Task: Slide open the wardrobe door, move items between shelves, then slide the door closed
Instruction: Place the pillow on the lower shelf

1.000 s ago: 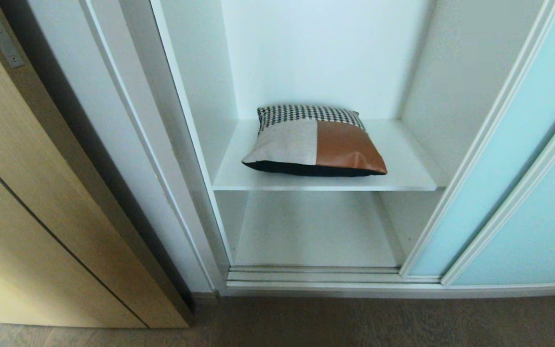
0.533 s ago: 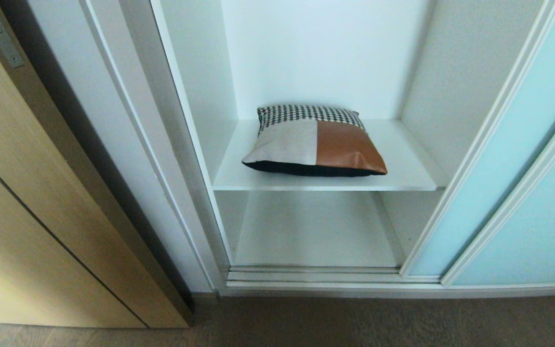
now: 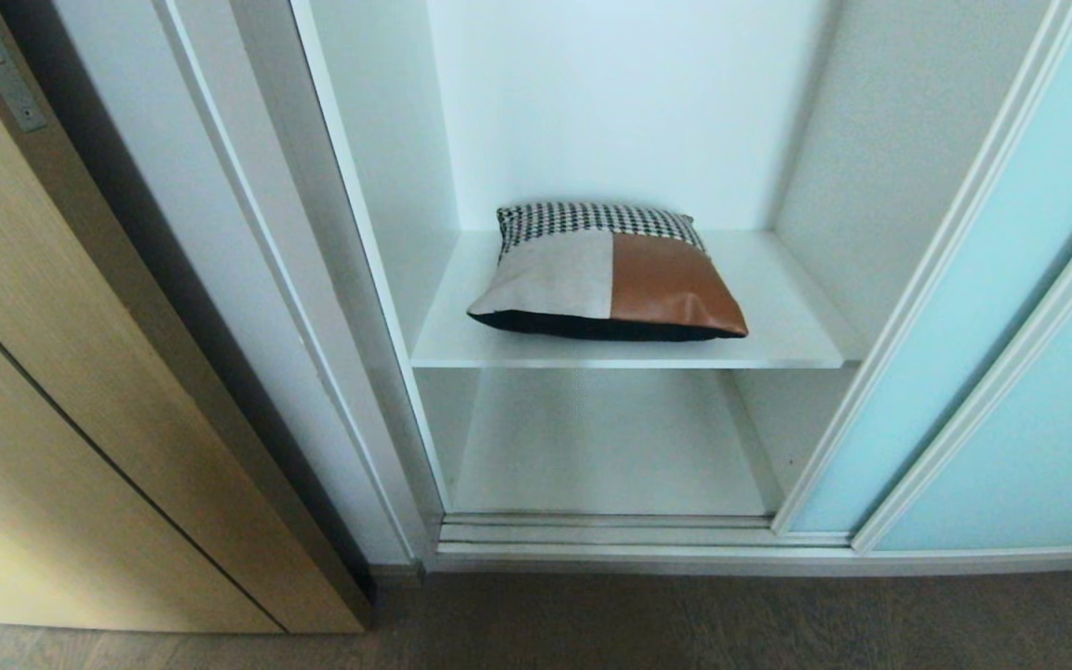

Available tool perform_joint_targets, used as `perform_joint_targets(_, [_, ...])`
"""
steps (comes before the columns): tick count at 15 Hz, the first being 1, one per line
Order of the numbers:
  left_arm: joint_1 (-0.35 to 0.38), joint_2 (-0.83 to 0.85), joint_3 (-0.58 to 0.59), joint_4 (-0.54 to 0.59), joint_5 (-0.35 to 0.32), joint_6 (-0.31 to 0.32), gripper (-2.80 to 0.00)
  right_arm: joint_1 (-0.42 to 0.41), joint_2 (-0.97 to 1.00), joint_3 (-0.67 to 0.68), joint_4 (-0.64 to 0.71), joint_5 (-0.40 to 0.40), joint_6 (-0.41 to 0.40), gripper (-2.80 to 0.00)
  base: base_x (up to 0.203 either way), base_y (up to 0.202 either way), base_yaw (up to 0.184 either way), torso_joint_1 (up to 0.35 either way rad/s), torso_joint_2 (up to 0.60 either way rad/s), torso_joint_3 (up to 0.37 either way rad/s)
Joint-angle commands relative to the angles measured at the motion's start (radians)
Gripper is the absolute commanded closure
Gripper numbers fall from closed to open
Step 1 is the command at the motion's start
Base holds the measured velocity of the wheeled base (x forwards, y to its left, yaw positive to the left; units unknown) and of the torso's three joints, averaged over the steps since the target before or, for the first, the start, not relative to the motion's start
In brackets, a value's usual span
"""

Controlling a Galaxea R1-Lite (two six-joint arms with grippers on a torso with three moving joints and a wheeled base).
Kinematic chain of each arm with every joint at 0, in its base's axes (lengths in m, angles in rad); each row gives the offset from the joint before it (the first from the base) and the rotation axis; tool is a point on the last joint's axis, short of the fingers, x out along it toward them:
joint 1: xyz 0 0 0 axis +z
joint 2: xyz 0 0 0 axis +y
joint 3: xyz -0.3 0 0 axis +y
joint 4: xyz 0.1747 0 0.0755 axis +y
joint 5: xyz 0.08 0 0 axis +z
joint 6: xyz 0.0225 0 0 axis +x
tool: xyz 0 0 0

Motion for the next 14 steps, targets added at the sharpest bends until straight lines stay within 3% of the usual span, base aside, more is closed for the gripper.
perform_joint_targets(1, [0.0,0.002,0.002,0.0,0.0,0.0,0.0,0.001,0.0,0.0,0.0,-0.001,0.0,0.0,0.0,0.0,0.0,0.0,0.0,0.0])
perform_joint_targets(14, [0.0,0.002,0.002,0.0,0.0,0.0,0.0,0.0,0.0,0.001,0.0,0.0,0.0,0.0,0.0,0.0,0.0,0.0,0.0,0.0])
